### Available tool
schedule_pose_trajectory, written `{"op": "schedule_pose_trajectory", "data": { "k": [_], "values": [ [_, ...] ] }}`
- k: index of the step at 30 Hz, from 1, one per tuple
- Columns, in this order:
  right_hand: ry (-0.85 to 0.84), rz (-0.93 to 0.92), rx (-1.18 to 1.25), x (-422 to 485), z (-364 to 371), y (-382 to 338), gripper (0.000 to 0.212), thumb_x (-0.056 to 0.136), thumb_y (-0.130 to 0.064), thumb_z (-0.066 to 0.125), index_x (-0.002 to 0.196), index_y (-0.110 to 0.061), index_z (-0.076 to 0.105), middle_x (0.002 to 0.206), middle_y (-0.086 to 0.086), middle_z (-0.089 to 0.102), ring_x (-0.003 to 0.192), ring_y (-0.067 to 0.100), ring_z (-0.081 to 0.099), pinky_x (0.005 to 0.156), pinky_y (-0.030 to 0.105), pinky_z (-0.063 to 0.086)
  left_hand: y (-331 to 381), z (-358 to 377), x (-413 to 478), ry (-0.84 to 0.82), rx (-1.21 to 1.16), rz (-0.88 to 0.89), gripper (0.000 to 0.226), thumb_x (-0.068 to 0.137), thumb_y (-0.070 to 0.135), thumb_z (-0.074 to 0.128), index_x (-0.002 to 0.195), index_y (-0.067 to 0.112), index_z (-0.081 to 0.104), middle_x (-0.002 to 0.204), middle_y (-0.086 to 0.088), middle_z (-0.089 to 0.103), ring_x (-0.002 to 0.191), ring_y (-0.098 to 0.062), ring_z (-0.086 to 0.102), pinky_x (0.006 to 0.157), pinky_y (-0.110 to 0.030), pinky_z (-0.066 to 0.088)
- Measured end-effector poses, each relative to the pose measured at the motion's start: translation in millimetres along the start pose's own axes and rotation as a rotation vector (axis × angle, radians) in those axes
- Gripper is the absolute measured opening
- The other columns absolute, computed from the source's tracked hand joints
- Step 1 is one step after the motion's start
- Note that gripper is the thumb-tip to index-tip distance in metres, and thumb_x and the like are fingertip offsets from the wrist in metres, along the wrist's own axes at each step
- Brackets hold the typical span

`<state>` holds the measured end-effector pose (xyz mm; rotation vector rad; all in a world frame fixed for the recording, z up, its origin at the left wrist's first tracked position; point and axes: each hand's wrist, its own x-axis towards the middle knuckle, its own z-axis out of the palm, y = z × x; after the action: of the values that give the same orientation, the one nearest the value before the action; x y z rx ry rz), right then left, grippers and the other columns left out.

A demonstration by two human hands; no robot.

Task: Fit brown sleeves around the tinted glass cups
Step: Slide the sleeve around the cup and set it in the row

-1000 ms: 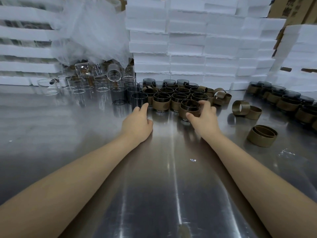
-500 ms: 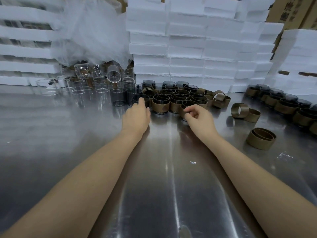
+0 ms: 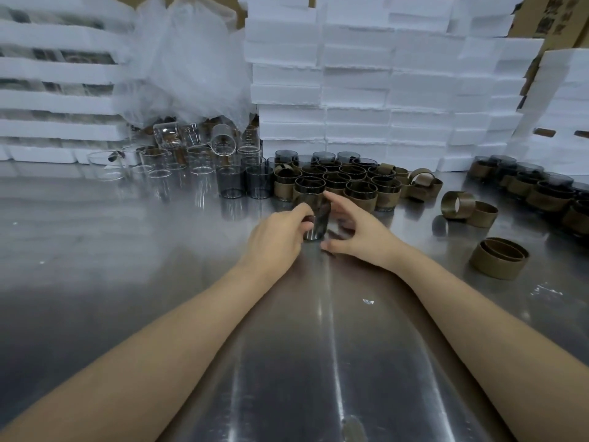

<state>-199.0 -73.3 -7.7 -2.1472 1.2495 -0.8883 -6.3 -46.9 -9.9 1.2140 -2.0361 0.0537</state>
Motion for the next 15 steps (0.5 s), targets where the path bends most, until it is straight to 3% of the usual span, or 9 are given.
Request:
{"op": "schedule_pose_trajectory", "data": {
  "k": [3, 6, 9, 10, 13, 15],
  "values": [
    [0.093, -0.041, 0.098, -4.3, -0.2, -4.4, 0.095, 0.072, -0.022, 0.085, 0.148, -0.037, 0.030, 0.124, -0.027, 0.054, 0.114, -0.015, 0.050, 0.093, 0.003, 0.037, 1.2, -5.2, 1.5, -0.075, -0.006, 0.117, 0.017, 0.095, 0.012, 0.057, 0.111, 0.016, 0.062, 0.085, 0.007, 0.062, 0.082, -0.023, 0.065, 0.070, -0.041, 0.052],
    [0.207, -0.055, 0.110, -7.1, 0.7, -12.3, 0.077, 0.067, -0.028, 0.088, 0.134, -0.034, 0.049, 0.113, -0.026, 0.062, 0.107, -0.013, 0.056, 0.093, 0.009, 0.043, 0.5, -5.9, 0.9, -0.004, -0.086, 0.169, 0.034, 0.096, 0.017, 0.059, 0.130, 0.021, 0.060, 0.104, 0.000, 0.067, 0.095, -0.022, 0.066, 0.081, -0.038, 0.053],
    [0.342, -0.054, 0.120, -7.0, 4.9, -18.6, 0.061, 0.062, -0.038, 0.086, 0.116, -0.034, 0.058, 0.101, -0.030, 0.065, 0.098, -0.012, 0.060, 0.085, 0.007, 0.044, 10.2, -8.6, -0.5, 0.051, -0.388, -0.045, 0.066, 0.094, 0.028, 0.062, 0.149, 0.036, 0.026, 0.123, 0.007, 0.055, 0.099, -0.006, 0.063, 0.088, -0.013, 0.046],
    [0.362, -0.055, 0.118, -6.8, 6.0, -20.8, 0.059, 0.061, -0.041, 0.085, 0.112, -0.038, 0.057, 0.099, -0.032, 0.065, 0.096, -0.013, 0.060, 0.081, 0.004, 0.042, 13.4, -8.4, 0.1, 0.037, -0.455, -0.124, 0.067, 0.093, 0.031, 0.063, 0.150, 0.031, 0.027, 0.129, 0.007, 0.051, 0.103, -0.003, 0.061, 0.092, -0.010, 0.044],
    [0.374, -0.063, 0.083, -7.6, 7.2, -23.9, 0.055, 0.061, -0.038, 0.084, 0.108, -0.044, 0.056, 0.098, -0.035, 0.063, 0.096, -0.013, 0.060, 0.081, 0.003, 0.042, 16.6, -7.4, 0.6, -0.114, -0.609, -0.282, 0.050, 0.096, 0.034, 0.059, 0.142, 0.016, 0.051, 0.134, 0.005, 0.059, 0.119, -0.005, 0.058, 0.110, -0.027, 0.039],
    [0.368, -0.065, 0.082, -8.5, 8.0, -25.6, 0.054, 0.061, -0.038, 0.085, 0.107, -0.044, 0.057, 0.097, -0.033, 0.065, 0.096, -0.011, 0.061, 0.082, 0.005, 0.043, 15.2, -8.2, 0.7, -0.184, -0.757, -0.370, 0.047, 0.096, 0.034, 0.058, 0.140, 0.018, 0.054, 0.129, 0.005, 0.064, 0.119, -0.004, 0.057, 0.111, -0.031, 0.040]
  ]
}}
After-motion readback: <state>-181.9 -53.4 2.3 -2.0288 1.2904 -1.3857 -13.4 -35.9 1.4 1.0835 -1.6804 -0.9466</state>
